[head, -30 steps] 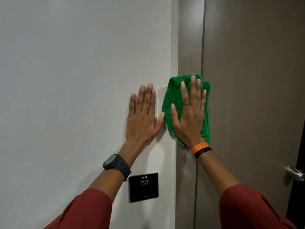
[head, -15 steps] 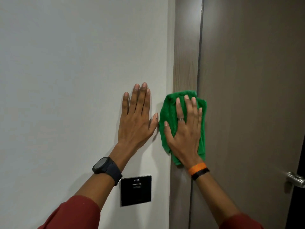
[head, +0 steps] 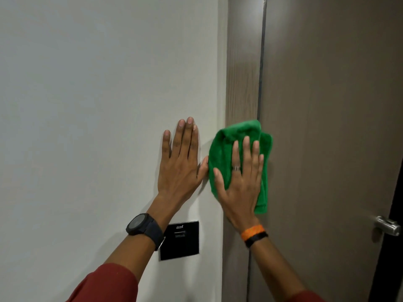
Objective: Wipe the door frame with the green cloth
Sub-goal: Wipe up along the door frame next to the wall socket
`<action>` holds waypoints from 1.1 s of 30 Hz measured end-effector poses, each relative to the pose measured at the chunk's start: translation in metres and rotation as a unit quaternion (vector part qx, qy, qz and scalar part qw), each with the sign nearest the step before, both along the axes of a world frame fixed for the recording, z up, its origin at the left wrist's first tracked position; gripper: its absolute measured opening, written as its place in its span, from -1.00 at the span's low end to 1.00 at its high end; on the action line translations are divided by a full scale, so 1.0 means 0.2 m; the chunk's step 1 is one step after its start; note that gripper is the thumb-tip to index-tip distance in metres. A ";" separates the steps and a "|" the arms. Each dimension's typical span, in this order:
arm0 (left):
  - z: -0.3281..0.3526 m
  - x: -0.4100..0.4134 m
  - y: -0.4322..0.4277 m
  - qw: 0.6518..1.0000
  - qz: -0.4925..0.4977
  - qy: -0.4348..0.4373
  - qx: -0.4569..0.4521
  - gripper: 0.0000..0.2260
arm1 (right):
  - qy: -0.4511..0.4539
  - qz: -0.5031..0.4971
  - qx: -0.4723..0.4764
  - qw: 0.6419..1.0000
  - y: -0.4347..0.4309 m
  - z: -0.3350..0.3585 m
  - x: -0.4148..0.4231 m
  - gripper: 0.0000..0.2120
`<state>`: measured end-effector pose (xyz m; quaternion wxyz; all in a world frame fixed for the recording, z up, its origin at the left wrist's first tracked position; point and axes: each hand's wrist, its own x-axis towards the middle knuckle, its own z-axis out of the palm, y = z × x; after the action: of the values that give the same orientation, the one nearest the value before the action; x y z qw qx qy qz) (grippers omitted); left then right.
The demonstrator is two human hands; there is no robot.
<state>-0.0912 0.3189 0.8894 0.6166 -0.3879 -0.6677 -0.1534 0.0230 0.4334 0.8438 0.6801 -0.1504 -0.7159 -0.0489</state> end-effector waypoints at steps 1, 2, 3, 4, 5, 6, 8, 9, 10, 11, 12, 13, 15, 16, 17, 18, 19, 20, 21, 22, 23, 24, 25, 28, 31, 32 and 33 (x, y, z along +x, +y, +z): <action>-0.01 0.00 0.00 1.000 0.001 0.000 -0.001 -0.32 | -0.004 -0.001 -0.001 1.000 0.00 -0.04 0.00 -0.32; -0.01 0.01 0.00 1.000 0.001 -0.001 -0.001 -0.32 | -0.005 -0.001 0.001 1.000 0.00 -0.03 0.01 -0.32; -0.01 0.01 0.01 1.000 0.000 -0.003 -0.001 -0.32 | -0.003 -0.001 0.006 1.000 0.01 0.03 0.01 -0.32; -0.01 0.01 0.01 1.000 -0.001 -0.004 -0.002 -0.32 | -0.002 -0.002 0.012 1.000 0.01 0.11 0.01 -0.31; -0.01 0.00 0.01 1.000 0.000 -0.003 -0.002 -0.31 | 0.001 -0.001 0.020 1.000 0.02 0.21 0.01 -0.30; -0.01 0.00 0.01 1.000 0.002 -0.003 -0.002 -0.31 | 0.007 0.001 0.026 1.000 0.03 0.34 0.00 -0.29; -0.01 0.00 0.01 1.000 -0.005 -0.006 0.001 -0.31 | 0.028 0.006 0.035 0.999 0.04 0.61 0.00 -0.28; -0.01 0.00 0.01 1.000 -0.011 -0.007 0.002 -0.31 | 0.036 0.006 0.038 0.999 0.04 0.72 0.00 -0.28; -0.01 -0.01 0.01 1.000 -0.016 -0.009 0.004 -0.31 | 0.039 0.003 0.038 0.999 0.04 0.79 0.00 -0.28; -0.01 -0.01 0.01 1.000 -0.017 -0.009 0.004 -0.31 | 0.039 0.000 0.037 0.999 0.04 0.83 0.00 -0.28; -0.01 -0.01 0.01 1.000 -0.018 -0.008 0.005 -0.31 | 0.039 -0.003 0.036 0.999 0.03 0.83 0.00 -0.28; -0.01 -0.01 0.01 1.000 -0.019 -0.008 0.006 -0.32 | 0.038 -0.005 0.036 0.999 0.03 0.79 0.00 -0.28; -0.01 0.00 0.00 1.000 -0.023 -0.008 0.007 -0.35 | 0.031 -0.006 0.033 0.999 0.04 0.62 0.00 -0.29; -0.02 0.00 -0.01 1.000 -0.022 -0.006 0.007 -0.36 | 0.025 -0.005 0.028 0.999 0.04 0.49 0.00 -0.29; -0.03 0.00 -0.02 1.000 -0.019 -0.003 0.007 -0.38 | 0.015 -0.002 0.020 1.000 0.04 0.33 0.00 -0.29; -0.04 0.00 -0.02 1.000 -0.018 -0.002 0.007 -0.38 | 0.002 -0.001 0.010 1.000 0.03 0.15 0.01 -0.28; -0.05 0.01 -0.03 1.000 -0.019 -0.002 0.007 -0.39 | -0.011 -0.003 -0.002 1.000 0.03 -0.05 0.01 -0.27; -0.06 0.01 -0.04 1.000 -0.018 -0.003 0.007 -0.39 | -0.025 -0.008 -0.013 1.000 0.01 -0.26 0.02 -0.25; -0.06 0.01 -0.04 1.000 -0.017 -0.006 0.008 -0.39 | -0.041 -0.010 -0.022 0.999 0.00 -0.45 0.03 -0.22; -0.07 0.01 -0.04 1.000 -0.017 -0.009 0.008 -0.39 | -0.054 -0.010 -0.030 0.998 -0.01 -0.62 0.04 -0.20; -0.07 0.01 -0.04 1.000 -0.019 -0.012 0.008 -0.39 | -0.059 -0.007 -0.034 0.998 -0.02 -0.74 0.05 -0.19; -0.07 0.01 -0.04 1.000 -0.018 -0.012 0.007 -0.39 | -0.056 -0.005 -0.039 0.998 -0.02 -0.79 0.05 -0.18; -0.07 0.01 -0.04 1.000 -0.016 -0.012 0.007 -0.39 | -0.052 -0.003 -0.045 0.998 -0.01 -0.79 0.04 -0.18; -0.08 0.00 -0.04 1.000 -0.018 -0.019 0.002 -0.39 | -0.039 0.004 -0.032 0.999 0.01 -0.61 0.02 -0.21; -0.07 0.01 -0.03 1.000 -0.019 -0.016 0.004 -0.38 | -0.022 0.012 0.003 1.000 0.01 -0.24 0.03 -0.27; -0.07 0.02 -0.04 1.000 -0.024 -0.017 0.003 -0.38 | -0.018 0.012 0.014 1.000 0.02 -0.08 0.03 -0.28; -0.07 0.02 -0.04 0.999 -0.029 -0.018 0.003 -0.38 | -0.011 0.010 0.020 1.000 0.02 0.09 0.03 -0.28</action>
<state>-0.0876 0.3113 0.8751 0.6007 -0.4023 -0.6671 -0.1800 0.0288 0.4382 0.8627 0.6753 -0.1292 -0.7238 -0.0583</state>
